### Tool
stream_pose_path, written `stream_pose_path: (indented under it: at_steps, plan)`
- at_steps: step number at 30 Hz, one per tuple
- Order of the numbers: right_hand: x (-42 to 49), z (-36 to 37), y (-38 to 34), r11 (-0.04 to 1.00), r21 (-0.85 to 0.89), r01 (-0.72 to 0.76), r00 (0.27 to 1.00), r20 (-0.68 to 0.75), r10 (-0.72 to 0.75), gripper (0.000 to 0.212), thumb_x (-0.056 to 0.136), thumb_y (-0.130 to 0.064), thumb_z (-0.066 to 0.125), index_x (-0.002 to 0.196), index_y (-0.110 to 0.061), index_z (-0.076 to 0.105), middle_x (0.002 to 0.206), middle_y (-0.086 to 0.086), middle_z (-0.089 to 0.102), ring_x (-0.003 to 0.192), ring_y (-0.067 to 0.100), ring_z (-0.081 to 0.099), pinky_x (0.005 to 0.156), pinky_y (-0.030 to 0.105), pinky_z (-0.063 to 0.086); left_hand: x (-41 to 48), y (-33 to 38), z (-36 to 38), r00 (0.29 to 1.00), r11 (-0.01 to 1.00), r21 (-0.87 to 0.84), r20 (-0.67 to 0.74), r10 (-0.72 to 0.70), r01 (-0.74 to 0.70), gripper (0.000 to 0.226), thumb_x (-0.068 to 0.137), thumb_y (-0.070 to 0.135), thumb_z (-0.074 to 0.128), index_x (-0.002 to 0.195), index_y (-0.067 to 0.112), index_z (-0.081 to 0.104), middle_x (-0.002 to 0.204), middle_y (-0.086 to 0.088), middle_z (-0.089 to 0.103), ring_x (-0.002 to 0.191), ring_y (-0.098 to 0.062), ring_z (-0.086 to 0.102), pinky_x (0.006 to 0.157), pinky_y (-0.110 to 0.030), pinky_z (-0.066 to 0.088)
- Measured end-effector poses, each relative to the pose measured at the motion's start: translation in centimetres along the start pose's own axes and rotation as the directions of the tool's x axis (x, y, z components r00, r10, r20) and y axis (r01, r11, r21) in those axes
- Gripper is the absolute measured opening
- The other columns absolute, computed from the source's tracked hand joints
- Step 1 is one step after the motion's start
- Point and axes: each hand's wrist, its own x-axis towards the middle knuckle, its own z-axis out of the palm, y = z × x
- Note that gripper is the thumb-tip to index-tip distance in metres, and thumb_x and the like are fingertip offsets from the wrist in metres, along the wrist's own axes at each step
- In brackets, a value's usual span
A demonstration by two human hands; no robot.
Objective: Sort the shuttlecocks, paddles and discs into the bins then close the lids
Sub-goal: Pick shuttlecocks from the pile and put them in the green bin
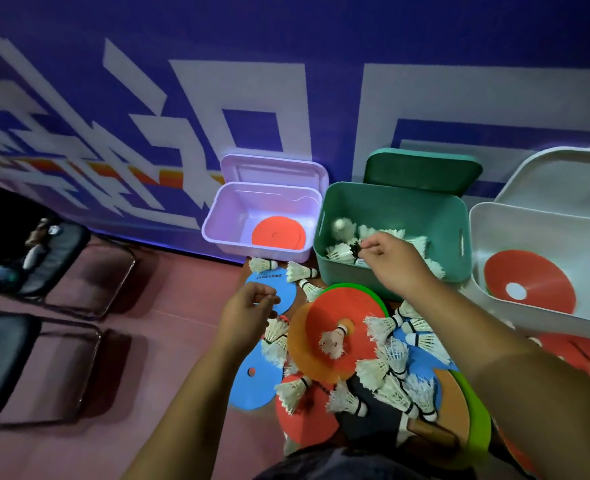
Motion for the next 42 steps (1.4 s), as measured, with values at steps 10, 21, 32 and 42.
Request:
stream_pose_path:
  at_steps: [10, 21, 32, 42]
  plan:
    - [-2.1, 5.8, -2.8, 0.991, 0.009, 0.132, 0.991, -0.007, -0.132, 0.016, 0.1, -0.022, 0.058, 0.101, -0.033, 0.069, 0.086, -0.014, 0.076, 0.076, 0.011, 0.07, 0.07, 0.037, 0.057, 2.0, -5.3, -1.6, 0.995, 0.996, -0.034, 0.053, -0.081, 0.082, 0.012, 0.102, 0.022, 0.059, 0.096, 0.019, 0.068, 0.088, -0.004, 0.077, 0.079, -0.026, 0.074, 0.078, -0.053, 0.061]
    - [-1.5, 16.1, -2.2, 0.925, -0.247, 0.288, 0.912, 0.366, -0.186, 0.012, 0.1, -0.015, 0.065, 0.109, -0.014, 0.073, 0.102, -0.002, 0.066, 0.089, 0.013, 0.061, 0.073, 0.024, 0.045, 5.8, -11.1, -1.7, 0.985, 0.969, 0.194, 0.048, -0.165, 0.153, 0.023, 0.089, 0.022, 0.074, 0.097, 0.026, 0.053, 0.098, 0.001, 0.064, 0.092, -0.027, 0.064, 0.084, -0.045, 0.057]
    - [-1.7, 23.0, -2.7, 0.62, -0.704, 0.345, 0.912, 0.408, -0.044, 0.03, 0.1, -0.04, 0.059, 0.122, -0.02, 0.065, 0.124, 0.003, 0.06, 0.129, 0.03, 0.047, 0.106, 0.044, 0.039, 9.9, -13.6, -2.4, 0.991, 0.933, 0.358, 0.104, -0.084, 0.041, 0.056, 0.093, 0.018, 0.062, 0.147, 0.027, 0.051, 0.119, -0.013, 0.068, 0.103, -0.034, 0.066, 0.086, -0.04, 0.054]
    - [-3.9, 21.4, -0.6, 0.771, -0.467, 0.432, 0.896, 0.321, -0.308, 0.004, 0.096, -0.029, 0.065, 0.097, -0.026, 0.065, 0.094, -0.008, 0.059, 0.101, 0.025, 0.053, 0.086, 0.038, 0.041, 10.3, -13.7, -2.8, 0.991, 0.948, 0.303, 0.051, -0.121, 0.1, 0.005, 0.098, 0.029, 0.066, 0.097, 0.026, 0.062, 0.096, -0.003, 0.072, 0.091, -0.028, 0.067, 0.07, -0.03, 0.043]
